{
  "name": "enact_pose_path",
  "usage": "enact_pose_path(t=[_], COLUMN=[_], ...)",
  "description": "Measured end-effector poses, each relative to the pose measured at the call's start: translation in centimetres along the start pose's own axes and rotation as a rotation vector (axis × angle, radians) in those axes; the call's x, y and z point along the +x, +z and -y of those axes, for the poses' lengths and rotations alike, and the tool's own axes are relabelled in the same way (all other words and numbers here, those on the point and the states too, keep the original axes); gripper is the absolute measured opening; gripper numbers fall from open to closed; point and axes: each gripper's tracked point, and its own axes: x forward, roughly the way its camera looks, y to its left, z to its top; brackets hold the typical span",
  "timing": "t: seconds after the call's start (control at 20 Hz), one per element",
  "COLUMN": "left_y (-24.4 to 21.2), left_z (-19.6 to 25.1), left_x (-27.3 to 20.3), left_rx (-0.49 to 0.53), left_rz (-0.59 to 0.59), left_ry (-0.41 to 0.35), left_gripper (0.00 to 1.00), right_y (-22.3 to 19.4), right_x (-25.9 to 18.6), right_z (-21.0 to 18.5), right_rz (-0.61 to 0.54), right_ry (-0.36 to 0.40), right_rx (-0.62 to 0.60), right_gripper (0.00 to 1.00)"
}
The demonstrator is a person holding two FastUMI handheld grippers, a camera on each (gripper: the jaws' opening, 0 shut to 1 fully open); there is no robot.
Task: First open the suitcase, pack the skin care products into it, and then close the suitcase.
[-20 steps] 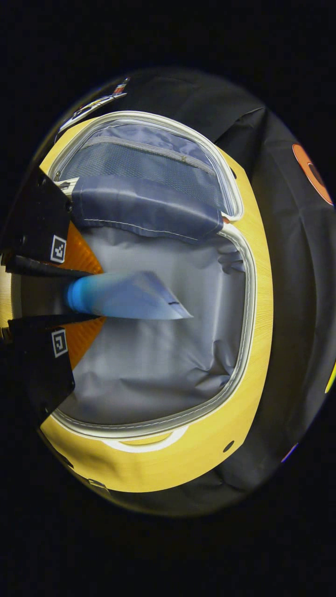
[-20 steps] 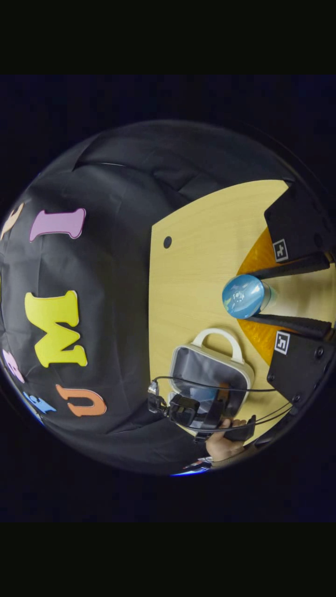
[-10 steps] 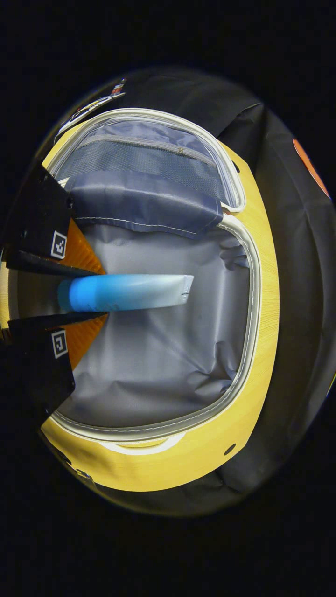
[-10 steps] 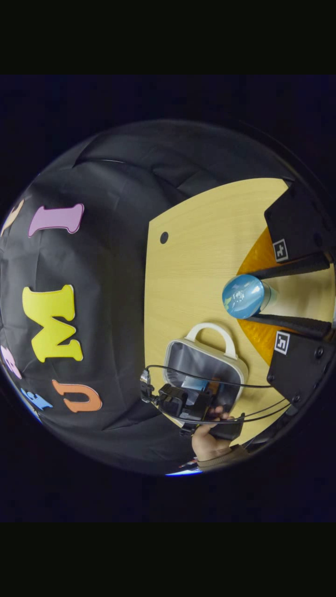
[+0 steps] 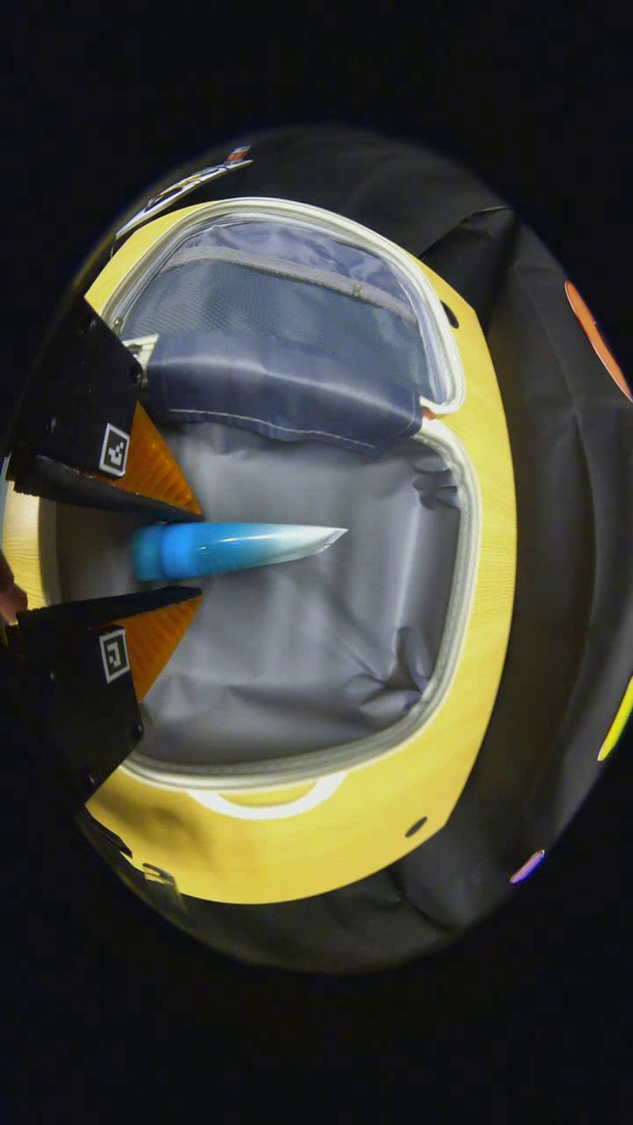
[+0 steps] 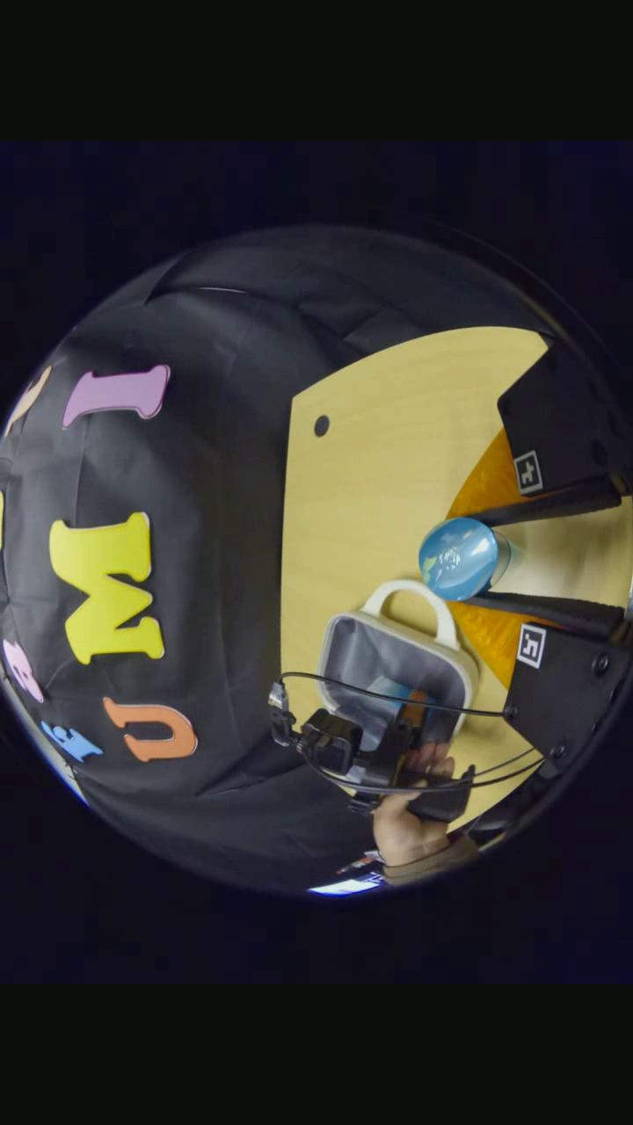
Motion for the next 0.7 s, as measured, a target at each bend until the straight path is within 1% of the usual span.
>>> enact_pose_path(t=[0.05,0.1,0.15,0.2,0.25,0.4,0.5,0.55,0.7], left_y=[0.4,1.1,1.9,2.6,3.2,3.9,4.0,3.9,4.7], left_z=[0.1,0.0,-0.4,-1.1,-1.8,-2.6,-3.6,-4.0,-5.8], left_x=[-1.3,-3.0,-4.5,-6.0,-7.6,-12.0,-16.5,-18.0,-22.0], left_rx=[0.001,0.008,0.017,0.024,0.027,0.039,0.053,0.059,0.101], left_rz=[0.048,0.108,0.183,0.251,0.307,0.439,0.51,0.544,0.685], left_ry=[-0.012,-0.021,-0.022,0.0,0.019,0.019,0.033,0.041,0.082], left_gripper=[0.5,0.58,0.61,0.69,0.82,0.89,0.91,0.91,0.92], right_y=[0.9,1.8,2.7,3.4,4.0,4.5,3.7,3.1,-0.8], right_x=[0.6,1.4,2.4,3.4,4.5,7.7,9.9,11.0,13.2], right_z=[-0.9,-1.9,-3.0,-4.4,-5.8,-9.9,-12.6,-13.6,-16.0], right_rz=[0.012,0.018,0.021,0.023,0.016,-0.018,-0.053,-0.072,-0.168], right_ry=[0.013,0.025,0.04,0.057,0.073,0.115,0.141,0.148,0.164], right_rx=[-0.003,-0.003,-0.003,-0.008,-0.013,-0.027,-0.052,-0.065,-0.053], right_gripper=[0.34,0.34,0.36,0.34,0.36,0.34,0.34,0.37,0.37])
